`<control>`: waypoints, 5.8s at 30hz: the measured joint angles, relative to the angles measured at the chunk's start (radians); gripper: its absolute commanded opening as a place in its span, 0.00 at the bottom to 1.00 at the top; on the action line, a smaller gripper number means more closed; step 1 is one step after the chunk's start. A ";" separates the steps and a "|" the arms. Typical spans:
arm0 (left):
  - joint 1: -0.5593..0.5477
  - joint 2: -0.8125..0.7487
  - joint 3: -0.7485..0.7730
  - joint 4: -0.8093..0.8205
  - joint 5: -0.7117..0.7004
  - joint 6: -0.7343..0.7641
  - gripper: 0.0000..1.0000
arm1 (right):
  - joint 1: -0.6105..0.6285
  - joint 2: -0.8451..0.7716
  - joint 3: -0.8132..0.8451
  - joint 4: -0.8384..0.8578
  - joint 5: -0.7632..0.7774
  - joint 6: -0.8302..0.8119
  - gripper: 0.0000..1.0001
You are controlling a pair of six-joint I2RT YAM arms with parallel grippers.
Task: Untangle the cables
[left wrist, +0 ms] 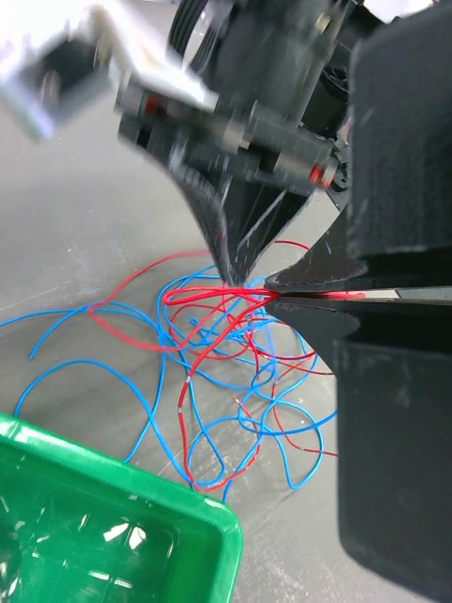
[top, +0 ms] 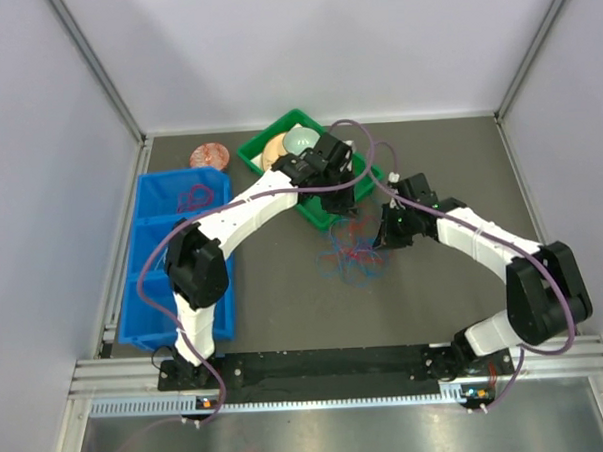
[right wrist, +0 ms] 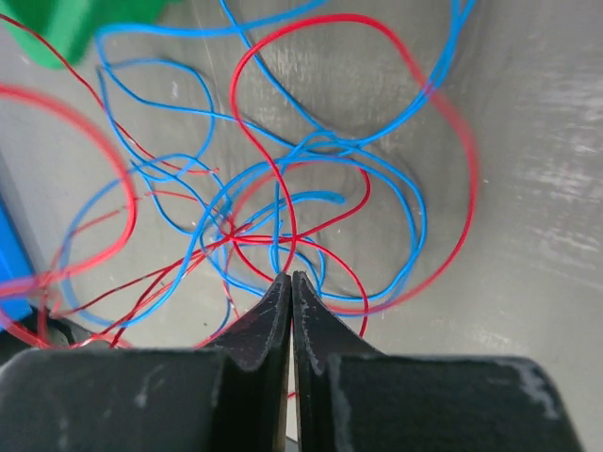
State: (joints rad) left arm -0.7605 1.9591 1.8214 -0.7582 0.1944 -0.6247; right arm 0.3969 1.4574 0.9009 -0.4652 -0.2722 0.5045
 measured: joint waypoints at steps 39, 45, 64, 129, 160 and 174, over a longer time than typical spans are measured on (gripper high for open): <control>0.059 0.000 -0.042 0.014 0.049 -0.001 0.00 | 0.105 0.058 -0.001 -0.003 0.028 -0.076 0.32; 0.059 0.000 -0.042 0.017 0.052 0.000 0.00 | 0.105 0.073 -0.001 -0.002 0.068 -0.057 0.00; 0.083 -0.011 -0.083 -0.007 0.056 0.030 0.00 | -0.136 -0.318 0.490 -0.390 0.313 -0.066 0.00; 0.094 -0.208 -0.019 -0.072 0.007 0.065 0.00 | -0.098 0.310 0.227 -0.110 0.206 0.365 0.40; 0.323 -0.407 -0.019 -0.047 -0.058 0.044 0.00 | -0.568 -0.230 0.203 -0.282 0.392 0.214 0.00; 0.322 -0.407 -0.074 -0.010 -0.005 0.035 0.00 | -0.563 -0.377 0.302 -0.354 0.347 0.114 0.57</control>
State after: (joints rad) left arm -0.4389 1.5517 1.7477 -0.7685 0.1898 -0.5900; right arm -0.1665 1.0801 1.2026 -0.8196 0.0750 0.6186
